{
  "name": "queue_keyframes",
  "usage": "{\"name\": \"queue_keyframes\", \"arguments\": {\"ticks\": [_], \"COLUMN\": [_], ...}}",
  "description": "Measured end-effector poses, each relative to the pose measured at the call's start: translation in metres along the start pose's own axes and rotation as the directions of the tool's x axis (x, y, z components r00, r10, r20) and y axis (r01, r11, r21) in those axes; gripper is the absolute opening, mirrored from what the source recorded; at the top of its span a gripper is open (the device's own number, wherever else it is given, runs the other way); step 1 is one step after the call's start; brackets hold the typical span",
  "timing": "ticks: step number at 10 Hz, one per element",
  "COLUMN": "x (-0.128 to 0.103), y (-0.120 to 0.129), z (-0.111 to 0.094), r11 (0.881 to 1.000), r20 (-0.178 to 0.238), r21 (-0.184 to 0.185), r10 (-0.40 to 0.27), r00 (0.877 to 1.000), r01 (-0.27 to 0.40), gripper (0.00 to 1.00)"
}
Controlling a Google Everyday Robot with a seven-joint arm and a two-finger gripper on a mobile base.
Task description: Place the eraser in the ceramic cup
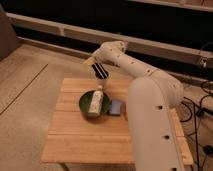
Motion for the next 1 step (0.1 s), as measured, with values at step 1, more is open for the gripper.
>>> {"name": "queue_keyframes", "arguments": {"ticks": [1], "x": [0.0002], "y": [0.0], "z": [0.0001], "r11": [1.0], "r20": [0.0], "r21": [0.0], "r10": [0.0], "r00": [1.0], "r01": [0.0], "gripper": [0.8]}}
